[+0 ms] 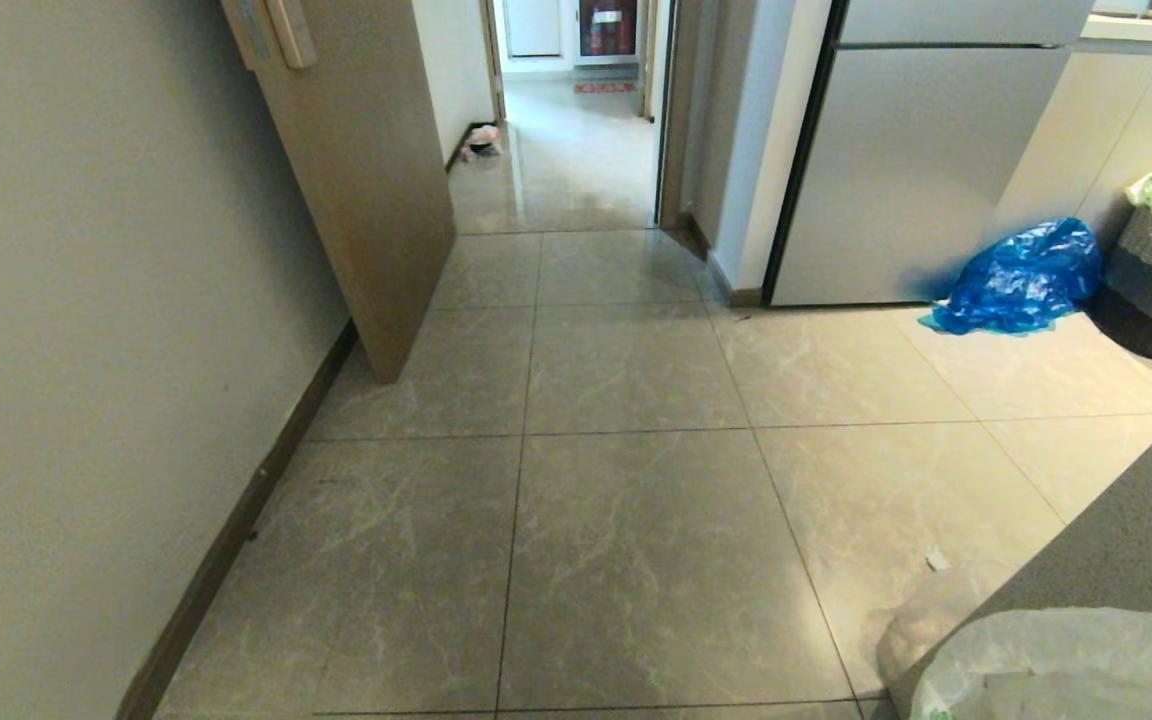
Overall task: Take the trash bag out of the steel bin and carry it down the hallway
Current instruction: Put the trash bag at the door
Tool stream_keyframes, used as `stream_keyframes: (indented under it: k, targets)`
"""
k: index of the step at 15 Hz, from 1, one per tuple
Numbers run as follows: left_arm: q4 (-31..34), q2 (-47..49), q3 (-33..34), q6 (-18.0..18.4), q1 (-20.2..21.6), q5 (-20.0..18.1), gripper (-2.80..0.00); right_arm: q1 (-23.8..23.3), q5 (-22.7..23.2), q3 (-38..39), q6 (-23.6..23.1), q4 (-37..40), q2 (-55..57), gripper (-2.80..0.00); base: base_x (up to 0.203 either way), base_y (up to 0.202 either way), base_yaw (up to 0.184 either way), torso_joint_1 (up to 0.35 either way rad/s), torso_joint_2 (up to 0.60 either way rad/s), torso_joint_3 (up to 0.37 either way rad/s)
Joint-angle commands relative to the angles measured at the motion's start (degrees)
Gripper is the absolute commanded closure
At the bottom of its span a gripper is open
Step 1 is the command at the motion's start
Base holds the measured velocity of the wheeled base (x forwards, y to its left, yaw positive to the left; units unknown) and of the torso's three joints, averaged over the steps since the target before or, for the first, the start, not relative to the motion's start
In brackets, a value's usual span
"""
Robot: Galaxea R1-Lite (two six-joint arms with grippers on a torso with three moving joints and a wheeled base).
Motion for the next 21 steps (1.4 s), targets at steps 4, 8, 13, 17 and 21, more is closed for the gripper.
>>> stream_keyframes:
  k: [4,8,13,17,21]
  targets:
    - [0.0,0.0,0.0,0.0,0.0,0.0,0.0,0.0,0.0,0.0,0.0,0.0,0.1,0.0,0.185,0.0,-0.006,0.002,0.0,0.002]
    - [0.0,0.0,0.0,0.0,0.1,0.0,0.0,0.0,0.0,0.0,0.0,0.0,0.1,0.0,0.178,0.0,-0.001,0.005,0.0,0.004]
    - [0.0,0.0,0.0,0.0,0.0,0.0,0.0,0.0,0.0,0.0,0.0,0.0,0.1,0.0,0.181,0.0,-0.002,0.003,0.0,0.002]
    - [0.0,0.0,0.0,0.0,0.0,0.0,0.0,0.0,0.0,0.0,0.0,0.0,0.1,0.0,0.183,0.0,-0.002,0.002,0.0,0.005]
    - [0.0,0.0,0.0,0.0,0.0,0.1,0.0,0.0,0.0,0.0,0.0,0.0,0.1,0.0,0.185,0.0,0.0,0.003,0.0,0.003]
